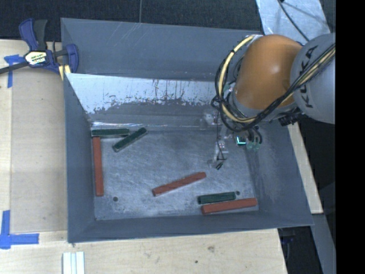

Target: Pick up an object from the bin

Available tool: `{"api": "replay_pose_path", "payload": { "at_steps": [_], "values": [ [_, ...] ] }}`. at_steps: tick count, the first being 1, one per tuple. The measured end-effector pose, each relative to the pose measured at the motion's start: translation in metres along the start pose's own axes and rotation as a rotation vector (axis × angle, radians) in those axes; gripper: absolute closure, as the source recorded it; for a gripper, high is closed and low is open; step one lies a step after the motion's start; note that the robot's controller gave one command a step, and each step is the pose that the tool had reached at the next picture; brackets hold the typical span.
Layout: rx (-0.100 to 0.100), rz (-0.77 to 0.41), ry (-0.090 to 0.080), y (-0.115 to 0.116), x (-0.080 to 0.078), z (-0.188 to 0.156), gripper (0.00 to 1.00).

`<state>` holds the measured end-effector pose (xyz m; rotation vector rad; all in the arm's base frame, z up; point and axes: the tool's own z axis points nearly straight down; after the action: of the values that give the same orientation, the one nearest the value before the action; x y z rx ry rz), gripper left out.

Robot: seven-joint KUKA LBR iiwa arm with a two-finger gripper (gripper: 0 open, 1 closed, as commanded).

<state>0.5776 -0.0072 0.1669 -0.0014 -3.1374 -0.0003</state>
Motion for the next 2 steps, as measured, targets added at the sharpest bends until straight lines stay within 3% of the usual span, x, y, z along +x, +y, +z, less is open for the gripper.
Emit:
{"api": "replay_pose_path", "payload": {
  "at_steps": [1, 2],
  "values": [
    [-0.001, 0.037, -0.003, 0.0095, 0.0965, 0.0914, 0.00],
    [0.000, 0.035, -0.008, 0.0093, 0.0936, 0.0884, 1.00]
  ]
}}
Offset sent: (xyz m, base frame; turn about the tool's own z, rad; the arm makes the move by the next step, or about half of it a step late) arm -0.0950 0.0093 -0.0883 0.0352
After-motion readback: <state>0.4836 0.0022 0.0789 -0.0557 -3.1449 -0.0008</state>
